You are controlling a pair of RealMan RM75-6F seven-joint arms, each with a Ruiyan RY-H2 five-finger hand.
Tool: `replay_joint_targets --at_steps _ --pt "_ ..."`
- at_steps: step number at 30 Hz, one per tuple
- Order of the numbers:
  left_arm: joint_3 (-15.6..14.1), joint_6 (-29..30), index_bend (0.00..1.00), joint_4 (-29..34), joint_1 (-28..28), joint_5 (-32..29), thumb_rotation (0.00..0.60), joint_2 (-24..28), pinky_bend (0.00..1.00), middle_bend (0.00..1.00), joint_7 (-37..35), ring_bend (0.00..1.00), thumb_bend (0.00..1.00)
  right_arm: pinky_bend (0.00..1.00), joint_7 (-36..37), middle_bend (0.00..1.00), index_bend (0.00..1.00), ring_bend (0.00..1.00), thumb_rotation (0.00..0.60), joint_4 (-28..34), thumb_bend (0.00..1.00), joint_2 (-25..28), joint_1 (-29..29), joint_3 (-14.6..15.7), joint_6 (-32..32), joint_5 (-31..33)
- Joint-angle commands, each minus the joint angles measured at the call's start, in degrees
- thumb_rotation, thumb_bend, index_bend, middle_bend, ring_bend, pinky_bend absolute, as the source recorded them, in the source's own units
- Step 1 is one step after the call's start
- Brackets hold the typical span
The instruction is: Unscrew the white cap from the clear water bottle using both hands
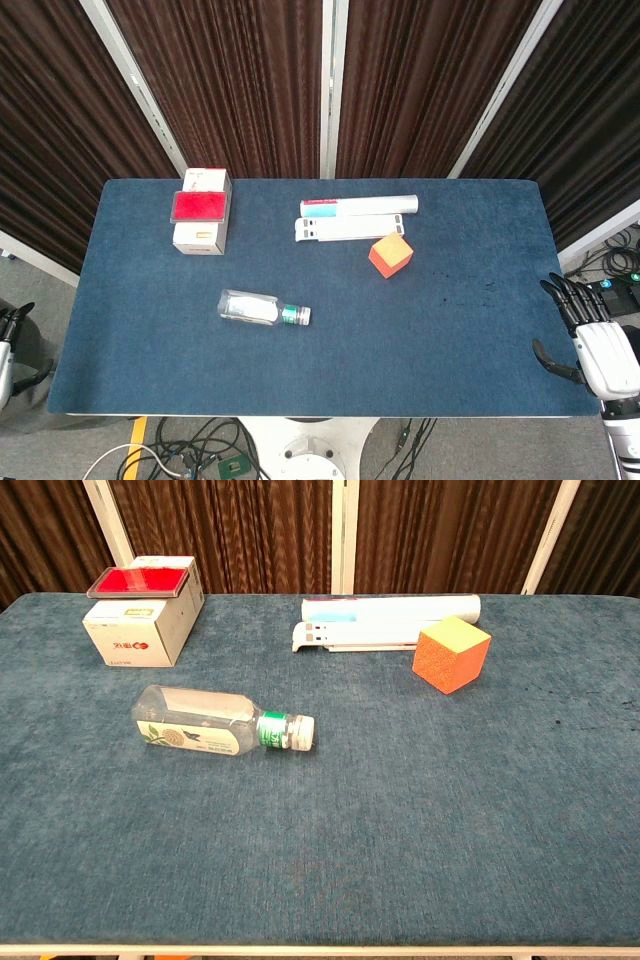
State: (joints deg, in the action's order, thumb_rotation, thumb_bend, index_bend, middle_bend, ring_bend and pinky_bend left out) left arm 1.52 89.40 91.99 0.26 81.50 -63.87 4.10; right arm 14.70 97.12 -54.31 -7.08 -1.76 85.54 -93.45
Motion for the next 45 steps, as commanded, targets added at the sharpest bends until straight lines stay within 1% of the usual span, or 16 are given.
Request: replay_joint_targets --at_steps 1,6,10,13,15,18,22,24,26,29,31,35,37,42,45 --pt "0.1 -0.4 0.14 0.4 -0.1 -0.1 0.6 0.1 0.09 0.19 0.2 0.11 0.21 0.0 -0.2 0.0 0.0 0.0 0.6 0.1 0.33 0.0 -0.1 -0.2 0.2 0.0" --pt "0.2 -0.9 0.15 1.6 -1.4 2.2 0.6 0.8 0.09 0.19 1.6 0.11 0.21 0.0 -0.2 0.0 0.0 0.0 0.6 0.3 0.33 0.4 -0.2 -0.6 0.6 -0.2" --pt "0.8 -2.7 0.15 4.1 -4.2 5.7 0.6 2.3 0.09 0.19 2.4 0.11 0.21 0.0 0.1 0.0 0.0 0.0 0.6 0.4 0.33 1.2 -0.6 -1.0 0.8 -0.5" --pt "1.5 -6.3 0.15 5.9 -8.2 9.1 0.6 3.4 0.09 0.19 2.4 0.11 0.21 0.0 0.2 0.0 0.0 0.0 0.6 0.4 0.33 1.4 -1.1 -1.5 0.6 -0.4" --pt "2.3 -10.3 0.15 6.6 -11.7 10.4 0.6 3.7 0.09 0.18 2.8 0.11 0.21 0.0 0.4 0.0 0.0 0.0 0.6 0.3 0.33 1.5 -1.6 -1.6 -0.1 -0.2" --pt "3.5 -17.2 0.15 7.0 -17.1 10.7 0.6 2.8 0.09 0.18 3.6 0.11 0.21 0.0 0.8 0.0 0.0 0.0 0.6 0.0 0.33 1.6 -2.1 -1.9 -0.5 -0.2" --pt "5.2 -27.2 0.15 5.6 -24.0 7.5 0.6 0.0 0.1 0.17 3.8 0.11 0.21 0.0 1.3 0.0 0.0 0.0 0.6 -0.4 0.33 1.9 -2.6 -2.1 -1.1 0.0" --pt "5.9 -32.0 0.14 4.3 -27.0 4.9 0.6 -2.0 0.1 0.17 5.4 0.11 0.21 0.0 1.5 0.0 0.0 0.0 0.6 -0.5 0.33 2.0 -2.8 -2.1 -1.2 0.0" --pt "6.3 -35.5 0.15 2.9 -29.4 2.4 0.6 -4.5 0.1 0.17 7.1 0.11 0.21 0.0 1.6 0.0 0.0 0.0 0.6 -0.5 0.33 2.0 -2.9 -2.1 -1.3 0.0" --pt "6.4 -39.1 0.14 1.1 -31.8 -1.2 0.6 -8.0 0.1 0.16 9.7 0.11 0.21 0.0 1.9 0.0 0.0 0.0 0.6 -0.8 0.33 1.7 -2.9 -2.0 -1.4 0.1" --pt "6.3 -40.7 0.13 0.3 -33.0 -3.3 0.6 -10.0 0.1 0.15 11.8 0.11 0.2 0.0 2.2 0.0 0.0 0.0 0.6 -1.1 0.33 1.5 -2.9 -1.9 -1.7 0.3" --pt "6.9 -41.2 0.11 -3.3 -35.3 -7.2 0.6 -15.6 0.1 0.14 16.5 0.11 0.19 0.0 2.4 0.0 0.0 0.0 0.6 -1.5 0.33 1.3 -3.4 -2.0 -2.3 0.5" --pt "7.1 -41.4 0.11 -4.0 -36.1 -8.9 0.6 -17.4 0.11 0.14 17.9 0.11 0.19 0.0 2.4 0.0 0.0 0.0 0.6 -1.5 0.33 1.3 -3.5 -2.0 -2.4 0.4" --pt "5.8 -41.2 0.11 -4.9 -37.9 -10.9 0.6 -21.3 0.11 0.14 23.1 0.11 0.18 0.0 2.4 0.0 0.0 0.0 0.6 -1.4 0.33 1.5 -3.5 -1.7 -2.6 0.5" --pt "6.0 -41.7 0.12 -7.0 -39.2 -13.0 0.6 -24.0 0.11 0.14 24.6 0.11 0.17 0.0 2.5 0.0 0.0 0.0 0.6 -1.3 0.33 1.5 -3.3 -1.5 -2.6 0.6"
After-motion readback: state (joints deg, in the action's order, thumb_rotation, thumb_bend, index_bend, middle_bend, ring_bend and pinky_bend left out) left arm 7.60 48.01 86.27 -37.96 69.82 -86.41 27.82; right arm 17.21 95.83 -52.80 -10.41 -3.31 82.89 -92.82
